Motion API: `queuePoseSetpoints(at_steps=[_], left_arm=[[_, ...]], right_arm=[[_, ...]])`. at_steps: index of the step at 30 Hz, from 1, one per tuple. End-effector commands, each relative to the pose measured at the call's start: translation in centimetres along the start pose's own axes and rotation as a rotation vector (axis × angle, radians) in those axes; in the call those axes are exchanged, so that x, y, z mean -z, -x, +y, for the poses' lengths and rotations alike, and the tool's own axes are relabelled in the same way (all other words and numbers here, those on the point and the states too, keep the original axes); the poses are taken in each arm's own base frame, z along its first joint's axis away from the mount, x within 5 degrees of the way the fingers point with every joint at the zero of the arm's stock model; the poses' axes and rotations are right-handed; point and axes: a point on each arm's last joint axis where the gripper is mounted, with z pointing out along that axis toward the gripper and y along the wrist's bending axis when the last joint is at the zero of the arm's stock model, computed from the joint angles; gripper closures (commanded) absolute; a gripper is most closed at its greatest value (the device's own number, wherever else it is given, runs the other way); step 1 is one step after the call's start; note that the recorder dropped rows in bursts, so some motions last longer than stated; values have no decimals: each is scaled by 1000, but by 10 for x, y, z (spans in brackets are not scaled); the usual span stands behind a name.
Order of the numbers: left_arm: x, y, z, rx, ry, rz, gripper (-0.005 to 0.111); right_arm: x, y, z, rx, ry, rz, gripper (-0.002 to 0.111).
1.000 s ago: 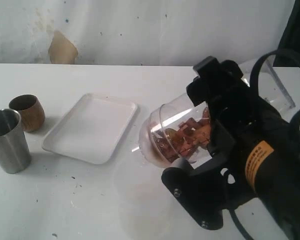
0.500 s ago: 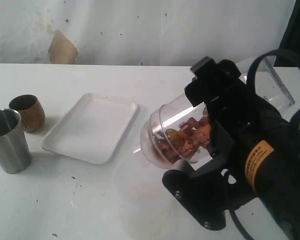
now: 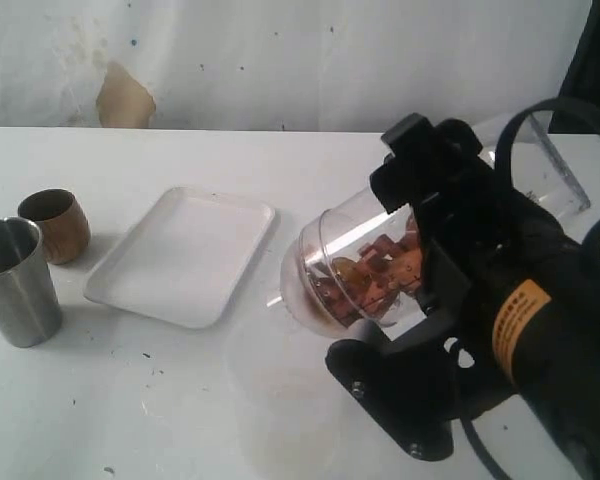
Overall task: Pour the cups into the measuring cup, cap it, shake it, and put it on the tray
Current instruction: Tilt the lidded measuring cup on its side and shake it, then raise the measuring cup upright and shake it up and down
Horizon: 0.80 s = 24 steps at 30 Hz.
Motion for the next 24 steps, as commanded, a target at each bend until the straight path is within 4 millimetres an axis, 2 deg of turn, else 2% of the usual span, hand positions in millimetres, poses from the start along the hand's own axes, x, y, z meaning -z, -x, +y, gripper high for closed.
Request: queuePoseSetpoints(at_steps=[1, 3, 6, 9, 12, 17, 21, 24], left_arm=[[0, 0, 0, 6, -4, -11, 107], [0, 0, 0, 6, -4, -11, 107], [0, 0, 0, 6, -4, -11, 107], [0, 0, 0, 6, -4, -11, 107], [0, 0, 0, 6, -4, -11, 107], [0, 0, 0, 6, -4, -11, 107], [0, 0, 0, 6, -4, -11, 107], [0, 0, 0, 6, -4, -11, 107]], right_arm=[[6, -13, -5, -75, -38, 5, 108], [11, -24, -6, -177, -54, -14, 108], [24, -37, -8, -411, -90, -180, 108], [32, -46, -9, -560, -109, -254, 108], [33, -62, -9, -892, -103, -279, 108], [25, -72, -18, -1434, -143, -432, 108], [13, -71, -11, -1623, -185, -471, 108], [-2, -67, 1, -1771, -214, -444, 108]])
